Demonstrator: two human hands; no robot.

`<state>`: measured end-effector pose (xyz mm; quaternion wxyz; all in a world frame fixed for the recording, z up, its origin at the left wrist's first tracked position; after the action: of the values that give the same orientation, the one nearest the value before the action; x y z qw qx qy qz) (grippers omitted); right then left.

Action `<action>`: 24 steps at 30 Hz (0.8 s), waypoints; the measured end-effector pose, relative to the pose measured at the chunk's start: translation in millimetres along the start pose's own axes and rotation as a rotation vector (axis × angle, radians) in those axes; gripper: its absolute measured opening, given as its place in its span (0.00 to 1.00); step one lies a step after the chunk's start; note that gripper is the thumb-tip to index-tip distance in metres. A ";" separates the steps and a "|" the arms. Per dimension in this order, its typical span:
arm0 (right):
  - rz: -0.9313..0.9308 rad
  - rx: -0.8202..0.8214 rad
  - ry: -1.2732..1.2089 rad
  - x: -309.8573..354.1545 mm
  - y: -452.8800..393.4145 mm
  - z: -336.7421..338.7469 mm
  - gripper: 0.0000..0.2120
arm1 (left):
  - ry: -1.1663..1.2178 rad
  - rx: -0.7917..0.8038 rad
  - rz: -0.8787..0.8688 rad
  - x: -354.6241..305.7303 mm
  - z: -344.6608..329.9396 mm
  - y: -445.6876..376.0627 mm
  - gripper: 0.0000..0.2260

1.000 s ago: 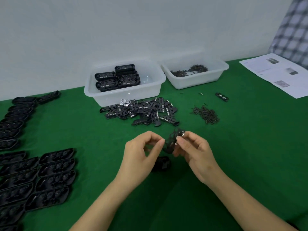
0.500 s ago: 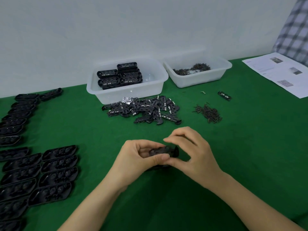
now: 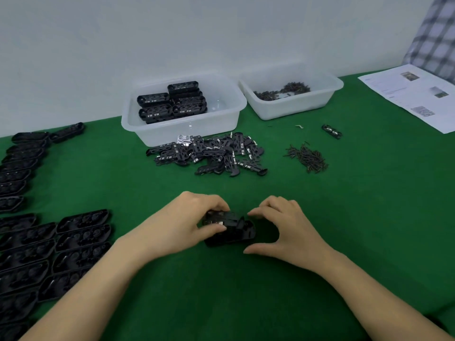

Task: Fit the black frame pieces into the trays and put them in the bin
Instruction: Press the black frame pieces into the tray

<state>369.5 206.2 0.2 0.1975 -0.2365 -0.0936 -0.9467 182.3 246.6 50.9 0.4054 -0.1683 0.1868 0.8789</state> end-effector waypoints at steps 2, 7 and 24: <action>-0.019 -0.022 -0.018 2.0 -1.9 -3.3 0.28 | -0.044 0.052 -0.016 -2.2 -4.5 -4.6 0.12; -0.007 -0.072 -0.014 4.7 -2.6 -6.3 0.20 | -0.088 0.138 -0.007 -8.3 -9.1 -13.5 0.11; -0.010 -0.050 -0.043 15.5 -3.1 -6.1 0.19 | -0.358 0.081 0.059 -13.8 -4.3 -25.6 0.12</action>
<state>353.2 202.2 2.1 0.1850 -0.2610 -0.0751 -0.9445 211.3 251.0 48.5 0.4128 0.0126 0.1518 0.8980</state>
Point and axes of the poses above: each hand's wrist, its own y-axis away from the middle knuckle, its own z-axis out of the back of the hand, x = y × z, the point moved 3 cm from there along -y, towards the middle knuckle, and after that the axes turned 14 degrees about x, right-handed, at the moved point
